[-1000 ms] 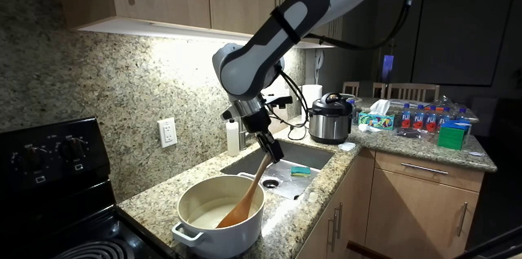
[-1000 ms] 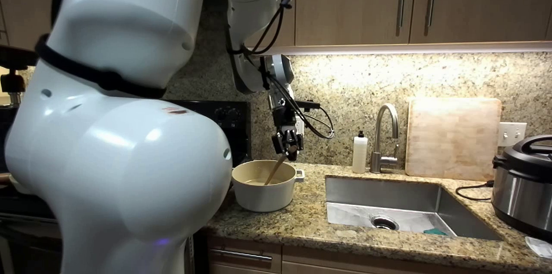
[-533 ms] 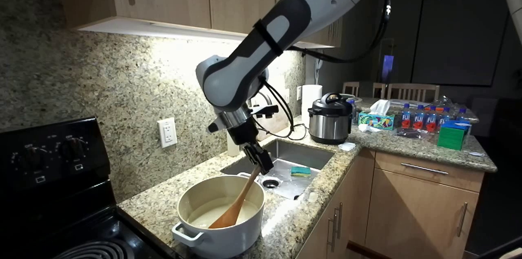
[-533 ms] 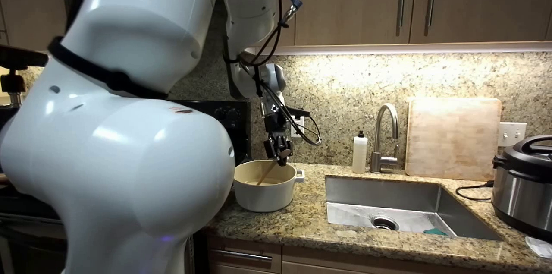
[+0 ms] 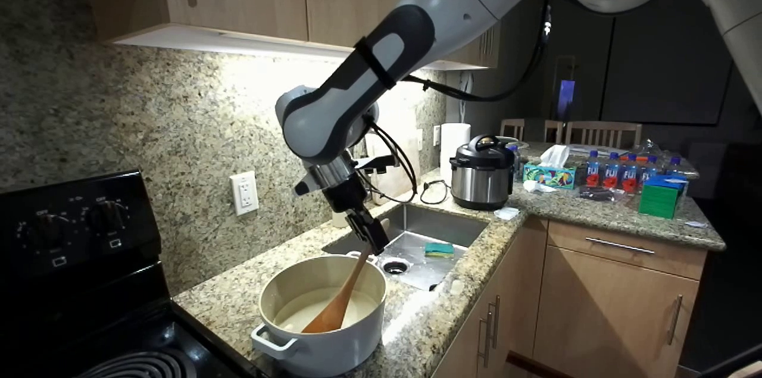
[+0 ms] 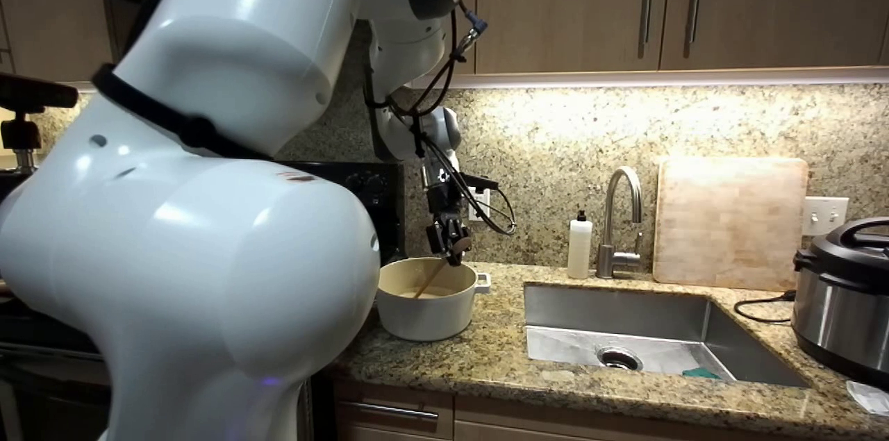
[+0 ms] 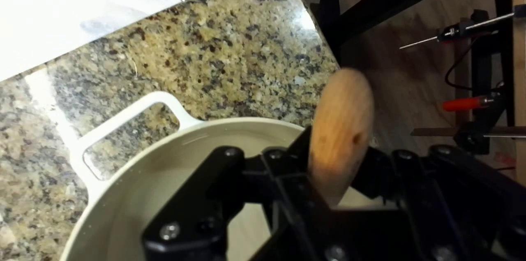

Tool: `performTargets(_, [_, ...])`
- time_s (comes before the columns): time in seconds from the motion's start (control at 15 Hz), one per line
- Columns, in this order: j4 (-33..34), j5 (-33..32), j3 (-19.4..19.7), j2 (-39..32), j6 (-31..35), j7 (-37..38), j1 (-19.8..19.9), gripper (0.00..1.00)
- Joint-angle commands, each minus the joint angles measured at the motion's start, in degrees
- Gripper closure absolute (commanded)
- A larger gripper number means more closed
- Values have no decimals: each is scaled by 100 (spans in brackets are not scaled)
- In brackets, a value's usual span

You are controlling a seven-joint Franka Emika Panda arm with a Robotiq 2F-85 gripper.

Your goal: Use the wooden spoon to stir the water in the pot.

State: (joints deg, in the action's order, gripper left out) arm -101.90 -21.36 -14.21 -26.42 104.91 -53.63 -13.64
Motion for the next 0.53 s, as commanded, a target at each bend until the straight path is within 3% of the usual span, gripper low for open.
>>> performTargets(0.0, [-171, 428, 65, 365, 188, -282, 410, 94])
performTargets(0.47, [-331, 1142, 255, 831, 529, -635, 974, 95])
